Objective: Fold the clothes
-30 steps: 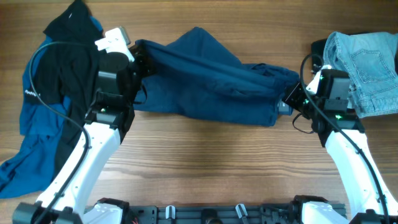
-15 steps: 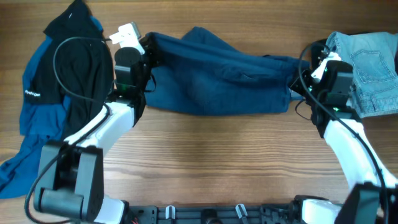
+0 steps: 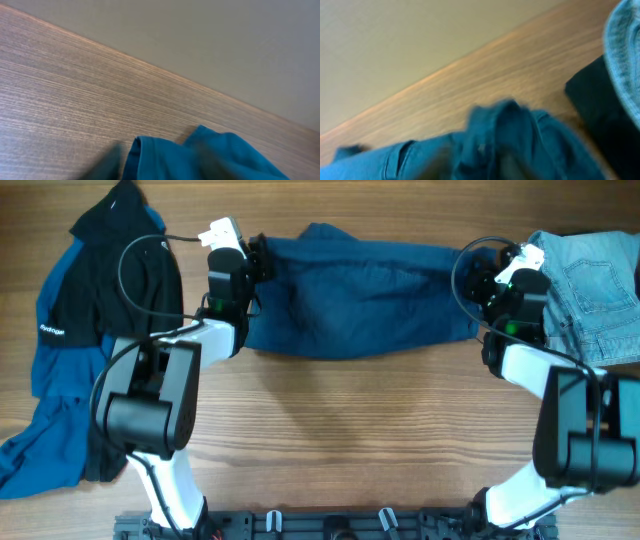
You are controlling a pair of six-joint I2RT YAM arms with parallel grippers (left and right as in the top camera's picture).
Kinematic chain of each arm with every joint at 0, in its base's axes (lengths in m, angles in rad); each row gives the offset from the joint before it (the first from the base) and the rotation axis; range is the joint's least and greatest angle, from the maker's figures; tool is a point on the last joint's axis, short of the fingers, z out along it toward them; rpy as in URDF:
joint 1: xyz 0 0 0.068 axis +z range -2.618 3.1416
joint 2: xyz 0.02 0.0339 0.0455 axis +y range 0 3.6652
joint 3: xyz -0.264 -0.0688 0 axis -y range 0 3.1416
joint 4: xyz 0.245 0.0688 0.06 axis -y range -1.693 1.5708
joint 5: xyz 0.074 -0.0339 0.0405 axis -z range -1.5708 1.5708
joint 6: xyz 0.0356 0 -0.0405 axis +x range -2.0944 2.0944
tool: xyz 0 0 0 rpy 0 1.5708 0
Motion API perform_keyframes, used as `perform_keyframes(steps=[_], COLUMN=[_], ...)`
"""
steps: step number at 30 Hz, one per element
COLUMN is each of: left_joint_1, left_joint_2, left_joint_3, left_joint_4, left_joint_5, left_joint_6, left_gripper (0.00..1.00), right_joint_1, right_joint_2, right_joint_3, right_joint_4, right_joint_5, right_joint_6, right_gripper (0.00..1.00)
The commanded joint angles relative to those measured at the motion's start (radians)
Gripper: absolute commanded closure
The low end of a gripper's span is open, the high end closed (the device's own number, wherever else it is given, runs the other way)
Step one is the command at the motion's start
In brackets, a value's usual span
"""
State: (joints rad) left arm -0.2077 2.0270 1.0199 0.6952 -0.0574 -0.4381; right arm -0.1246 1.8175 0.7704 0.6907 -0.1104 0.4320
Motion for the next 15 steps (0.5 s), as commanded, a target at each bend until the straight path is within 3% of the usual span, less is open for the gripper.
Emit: perform_keyframes(steps=[1,5,10,15], left_joint_1=[0.011,0.014,0.014,0.013], left_joint_2=[0.017,-0.06,-0.244,-0.381], left_joint_3=[0.042,0.046,0.048,0.047], left_joint_4=[0.004,-0.068,-0.378,-0.684], left_joint_5=[-0.023,-0.023,-0.023,0.059], left_joint_6=[0.018,0.052,0.121,0.121], left_gripper=[0.0,0.0,0.0,0.0], right_joint_1=[-0.007,-0.008,-0.008,0.014], right_joint_2=[0.035,-0.084,-0.252,-0.266], right_joint_3=[0.011,0.023,0.082,0.113], right_joint_4=[0.06,0.003,-0.245,-0.451], right_joint_5=[0.043,0.04,-0.069,-0.179], right_joint_6=[-0.013,-0.034,-0.093,-0.156], right_gripper=[0.01,0.0,0.0,0.01])
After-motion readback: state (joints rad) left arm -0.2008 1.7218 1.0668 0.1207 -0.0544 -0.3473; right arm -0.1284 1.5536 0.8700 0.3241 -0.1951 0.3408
